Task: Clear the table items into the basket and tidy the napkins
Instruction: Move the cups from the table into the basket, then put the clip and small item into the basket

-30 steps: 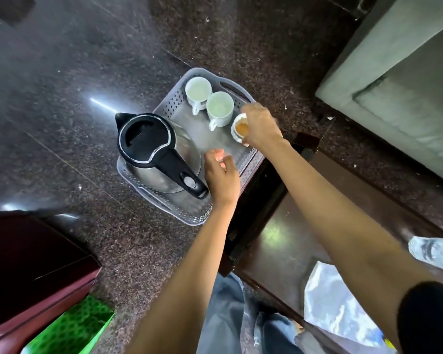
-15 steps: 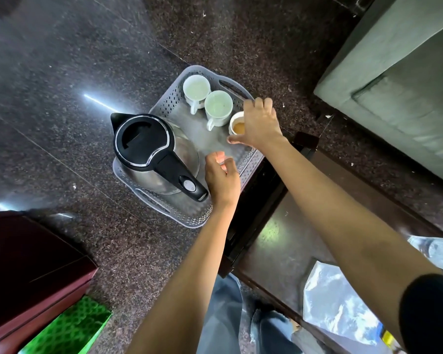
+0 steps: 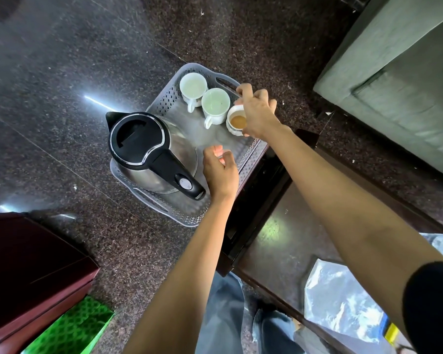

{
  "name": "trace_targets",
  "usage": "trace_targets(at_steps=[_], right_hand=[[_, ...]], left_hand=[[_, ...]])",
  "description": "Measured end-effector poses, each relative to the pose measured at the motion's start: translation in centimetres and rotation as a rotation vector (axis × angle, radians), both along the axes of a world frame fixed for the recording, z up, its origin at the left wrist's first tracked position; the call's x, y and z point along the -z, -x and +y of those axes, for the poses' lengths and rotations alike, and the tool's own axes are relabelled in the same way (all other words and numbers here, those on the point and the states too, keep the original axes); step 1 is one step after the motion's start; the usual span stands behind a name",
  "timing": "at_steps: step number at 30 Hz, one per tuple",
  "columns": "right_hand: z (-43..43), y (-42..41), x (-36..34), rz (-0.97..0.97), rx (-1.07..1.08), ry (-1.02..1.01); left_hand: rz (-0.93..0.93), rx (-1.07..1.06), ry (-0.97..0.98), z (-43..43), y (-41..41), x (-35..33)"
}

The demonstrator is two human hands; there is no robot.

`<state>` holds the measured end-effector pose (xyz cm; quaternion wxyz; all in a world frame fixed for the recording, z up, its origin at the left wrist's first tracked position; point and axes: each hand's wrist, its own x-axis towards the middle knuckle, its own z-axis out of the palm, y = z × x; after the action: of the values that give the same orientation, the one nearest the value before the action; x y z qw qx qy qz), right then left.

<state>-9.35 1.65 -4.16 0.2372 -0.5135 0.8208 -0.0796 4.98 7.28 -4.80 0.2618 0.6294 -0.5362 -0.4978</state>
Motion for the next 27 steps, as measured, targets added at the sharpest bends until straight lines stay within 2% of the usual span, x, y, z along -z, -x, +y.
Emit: trace_targets(at_steps=[6, 11, 15, 19, 27], right_hand=[[0.6, 0.2, -0.1, 0.048, -0.067, 0.021], [4.9, 0.4, 0.1, 0.015, 0.063, 0.258], [11.2, 1.1, 0.2, 0.075, 0.174, 0.456], [19.4, 1.0, -0.8, 0.047, 0.339, 0.533], [37.7, -1.2, -0.4, 0.005, 0.577, 0.448]], left_hand=[[0.006, 0.022, 0.006, 0.6, 0.6, -1.0], [-0.001, 0.055, 0.05, 2.4, 1.3, -1.7], [-0.028, 0.12, 0.09, 5.1, 2.3, -2.4], [-0.051, 0.214, 0.112, 10.1, 3.9, -2.8], [-0.091, 0.444, 0.061, 24.0, 6.5, -3.0]])
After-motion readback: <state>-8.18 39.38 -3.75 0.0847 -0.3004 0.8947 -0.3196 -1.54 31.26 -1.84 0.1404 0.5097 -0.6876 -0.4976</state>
